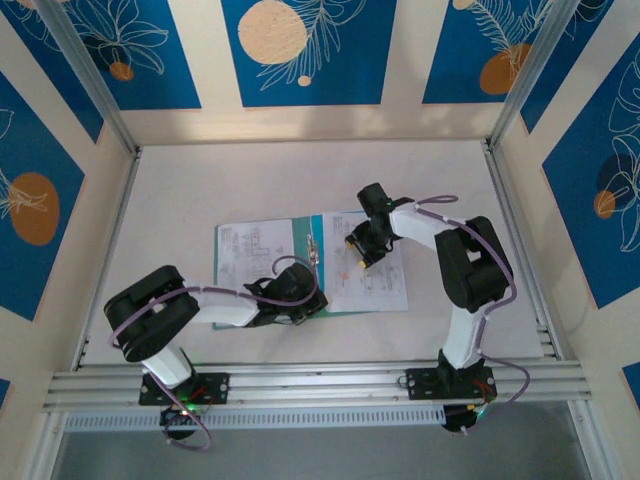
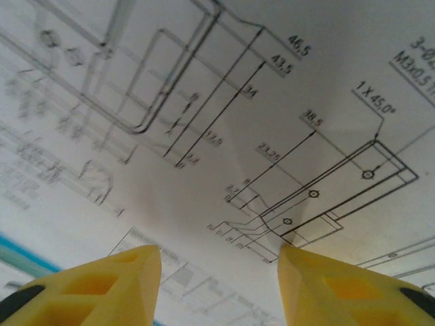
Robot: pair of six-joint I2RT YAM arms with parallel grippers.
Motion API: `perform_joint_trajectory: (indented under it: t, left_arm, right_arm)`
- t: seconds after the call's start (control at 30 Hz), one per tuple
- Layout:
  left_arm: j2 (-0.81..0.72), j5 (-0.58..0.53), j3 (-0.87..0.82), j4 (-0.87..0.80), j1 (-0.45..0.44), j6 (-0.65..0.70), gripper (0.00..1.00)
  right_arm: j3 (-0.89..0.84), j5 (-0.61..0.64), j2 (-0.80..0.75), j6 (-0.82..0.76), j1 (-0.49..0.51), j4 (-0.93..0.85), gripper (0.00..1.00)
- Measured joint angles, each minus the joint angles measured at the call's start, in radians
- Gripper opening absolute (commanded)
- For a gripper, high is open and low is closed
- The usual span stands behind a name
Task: Put the files into the folder
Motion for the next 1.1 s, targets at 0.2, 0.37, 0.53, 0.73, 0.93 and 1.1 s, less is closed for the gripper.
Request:
perform_joint_trajectory:
  t: [0.2, 0.37, 0.53, 0.73, 0.93, 1.1]
  left_arm:
    - [-0.002, -0.002, -0.006, 0.008, 0.000, -0.013, 0.27]
    - [-0.027, -0.013, -0.006, -0.012, 0.000, -0.006, 0.32]
    - [-0.025, -0.016, -0.006, -0.015, 0.000, -0.003, 0.32]
    - [-0.016, -0.016, -0.005, -0.014, 0.000, 0.004, 0.25]
    - [0.004, -0.016, 0.010, -0.019, 0.000, 0.015, 0.12]
    - [0.004, -0.020, 0.012, -0.022, 0.000, 0.016, 0.10]
  right_arm:
    - [0.035, -0.034, 0.038, 0.000, 0.006, -0.001, 0.48]
    - [0.044, -0.042, 0.047, 0.005, 0.013, 0.002, 0.48]
    - [0.044, -0.042, 0.047, 0.012, 0.021, 0.003, 0.48]
    - [0.044, -0.041, 0.048, 0.031, 0.031, 0.003, 0.47]
    - [0.044, -0.040, 0.048, 0.045, 0.034, 0.003, 0.47]
    - [0.043, -0.039, 0.047, 0.046, 0.032, 0.004, 0.48]
